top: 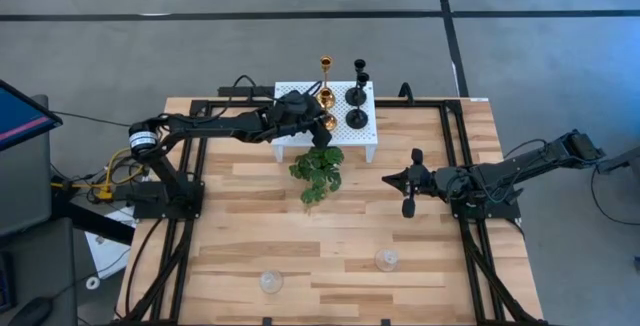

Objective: Pick & Place candle stick holders
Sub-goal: Put the right transparent candle holder on the shelf

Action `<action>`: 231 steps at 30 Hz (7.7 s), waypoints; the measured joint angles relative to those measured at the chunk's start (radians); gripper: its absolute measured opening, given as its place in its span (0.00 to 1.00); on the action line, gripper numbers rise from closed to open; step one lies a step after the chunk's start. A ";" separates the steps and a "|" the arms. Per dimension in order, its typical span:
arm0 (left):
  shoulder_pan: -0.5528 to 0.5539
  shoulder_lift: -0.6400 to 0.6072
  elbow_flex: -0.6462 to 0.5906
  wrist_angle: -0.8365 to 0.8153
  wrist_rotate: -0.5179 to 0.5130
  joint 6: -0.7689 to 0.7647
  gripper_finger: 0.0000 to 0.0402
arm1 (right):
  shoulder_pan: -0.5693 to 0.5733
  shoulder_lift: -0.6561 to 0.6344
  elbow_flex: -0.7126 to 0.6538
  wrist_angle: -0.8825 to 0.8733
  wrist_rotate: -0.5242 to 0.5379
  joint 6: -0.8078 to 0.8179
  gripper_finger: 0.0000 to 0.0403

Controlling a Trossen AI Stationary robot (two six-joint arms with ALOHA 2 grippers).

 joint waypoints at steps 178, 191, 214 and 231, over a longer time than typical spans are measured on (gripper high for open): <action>-0.689 -0.731 -0.775 0.254 -0.172 0.100 0.03 | 0.313 0.711 0.769 -0.965 -0.599 0.967 0.21; -0.690 -0.731 -0.775 0.255 -0.172 0.099 0.03 | 0.313 0.711 0.769 -0.961 -0.523 0.934 0.36; -0.690 -0.731 -0.775 0.254 -0.171 0.099 0.03 | 0.314 0.806 0.771 -0.928 -0.579 0.863 0.13; -0.681 -0.731 -0.773 0.277 -0.174 0.025 0.03 | 0.231 0.730 0.768 -0.927 -0.505 0.667 0.03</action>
